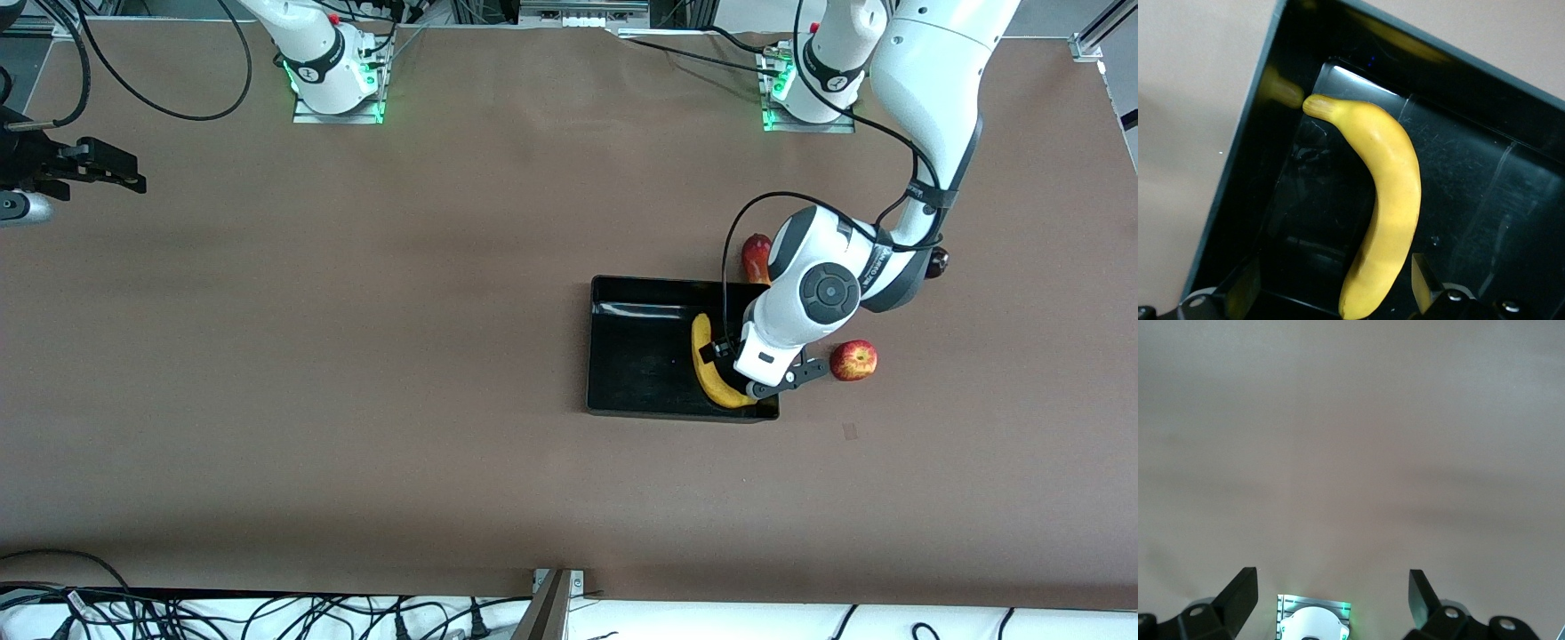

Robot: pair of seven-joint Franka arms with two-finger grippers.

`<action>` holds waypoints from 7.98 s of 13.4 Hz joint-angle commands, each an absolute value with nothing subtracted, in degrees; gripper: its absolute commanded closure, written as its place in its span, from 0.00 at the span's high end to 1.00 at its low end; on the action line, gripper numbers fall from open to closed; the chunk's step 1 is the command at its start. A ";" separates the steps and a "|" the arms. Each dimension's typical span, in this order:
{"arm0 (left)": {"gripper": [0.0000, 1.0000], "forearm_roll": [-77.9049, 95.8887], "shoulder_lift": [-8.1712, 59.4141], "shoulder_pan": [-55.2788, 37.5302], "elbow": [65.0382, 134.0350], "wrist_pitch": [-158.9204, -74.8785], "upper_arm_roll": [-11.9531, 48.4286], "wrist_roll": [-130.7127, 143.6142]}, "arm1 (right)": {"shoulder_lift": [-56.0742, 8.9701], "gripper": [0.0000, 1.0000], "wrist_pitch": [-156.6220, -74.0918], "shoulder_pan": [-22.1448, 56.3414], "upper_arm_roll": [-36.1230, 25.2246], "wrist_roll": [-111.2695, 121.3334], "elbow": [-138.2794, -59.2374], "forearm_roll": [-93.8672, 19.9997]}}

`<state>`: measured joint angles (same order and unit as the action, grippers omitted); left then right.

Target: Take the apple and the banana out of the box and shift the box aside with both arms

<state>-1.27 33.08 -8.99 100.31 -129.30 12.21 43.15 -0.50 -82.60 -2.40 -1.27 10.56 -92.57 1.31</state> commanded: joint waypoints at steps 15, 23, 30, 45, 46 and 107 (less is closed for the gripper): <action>1.00 -7.73 40.78 -13.27 98.61 -137.64 10.55 54.84 | -0.79 1.00 -82.00 -3.08 -0.88 10.20 -91.67 0.18; 0.00 -8.79 40.52 -13.27 98.44 -137.02 10.55 55.90 | -0.79 1.00 -81.65 -2.99 -0.88 10.20 -91.67 0.18; 0.00 -7.39 37.45 -13.27 90.63 -123.26 10.63 54.93 | -0.79 1.00 -81.65 -2.99 -0.88 10.20 -91.76 0.18; 0.00 -7.12 31.20 8.94 88.50 -101.95 11.25 8.39 | -0.79 1.00 -81.74 -2.99 -0.88 10.20 -91.67 0.18; 0.00 -7.90 31.72 10.97 88.51 -102.74 11.34 5.83 | -0.79 1.00 -81.74 -2.99 -0.88 10.20 -91.76 0.18; 1.00 -0.79 2.90 -6.06 88.59 -90.35 -3.60 2.64 | -37.33 1.00 -137.69 42.17 -0.26 -31.11 -83.34 -9.23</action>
<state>-2.15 3.31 -5.10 88.93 -91.08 -2.42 3.99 -32.11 -133.75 39.61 0.91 -30.62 -88.24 -9.00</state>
